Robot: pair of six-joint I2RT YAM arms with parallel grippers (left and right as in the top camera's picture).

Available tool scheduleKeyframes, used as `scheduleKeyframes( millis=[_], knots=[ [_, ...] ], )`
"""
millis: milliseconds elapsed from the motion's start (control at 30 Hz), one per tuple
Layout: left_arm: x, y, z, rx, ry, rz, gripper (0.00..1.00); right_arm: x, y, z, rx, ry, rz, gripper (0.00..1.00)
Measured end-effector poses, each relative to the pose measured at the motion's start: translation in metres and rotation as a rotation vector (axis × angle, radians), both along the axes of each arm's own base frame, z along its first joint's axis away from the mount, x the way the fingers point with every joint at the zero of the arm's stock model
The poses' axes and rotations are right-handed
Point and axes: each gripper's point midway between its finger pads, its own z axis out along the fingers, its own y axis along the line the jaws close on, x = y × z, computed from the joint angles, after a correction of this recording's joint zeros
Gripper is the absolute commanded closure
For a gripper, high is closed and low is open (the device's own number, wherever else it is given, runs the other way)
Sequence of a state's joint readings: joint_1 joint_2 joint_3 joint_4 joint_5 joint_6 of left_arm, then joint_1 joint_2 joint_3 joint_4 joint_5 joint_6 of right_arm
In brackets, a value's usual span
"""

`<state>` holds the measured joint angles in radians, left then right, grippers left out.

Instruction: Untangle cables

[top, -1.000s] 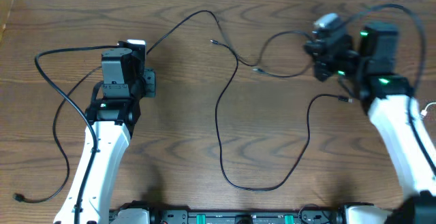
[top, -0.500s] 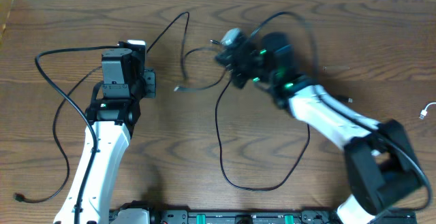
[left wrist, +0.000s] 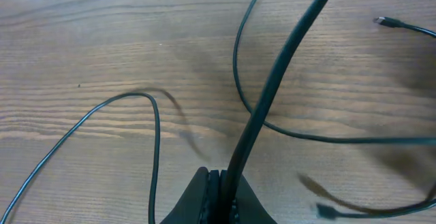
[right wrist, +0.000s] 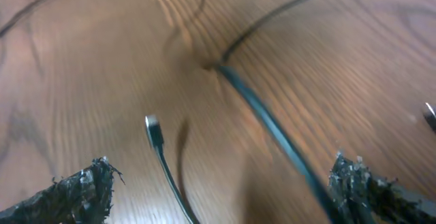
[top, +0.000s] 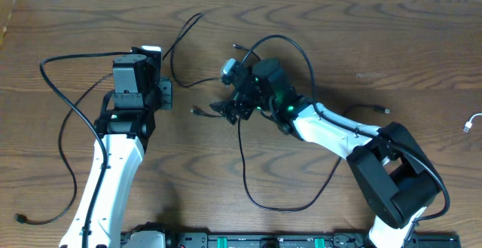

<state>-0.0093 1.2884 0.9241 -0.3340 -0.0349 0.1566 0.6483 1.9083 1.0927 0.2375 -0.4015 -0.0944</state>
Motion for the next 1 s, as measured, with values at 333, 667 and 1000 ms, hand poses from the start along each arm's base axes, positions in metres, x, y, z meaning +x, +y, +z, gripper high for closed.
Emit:
scheduleKeyframes(
  millis=[333,667,1000],
  knots=[
    [0.0,0.0,0.0,0.0,0.0,0.0,0.89,0.016,-0.045,-0.003,-0.059,0.072,-0.098,0.01],
    [-0.003,0.0,-0.003,0.0,0.014,0.001,0.23,-0.027,-0.099,0.029,-0.204,0.181,-0.124,0.01],
    [-0.01,0.0,-0.009,-0.002,0.056,0.002,0.09,-0.081,-0.125,0.011,-0.335,0.41,-0.147,0.01]
  ],
)
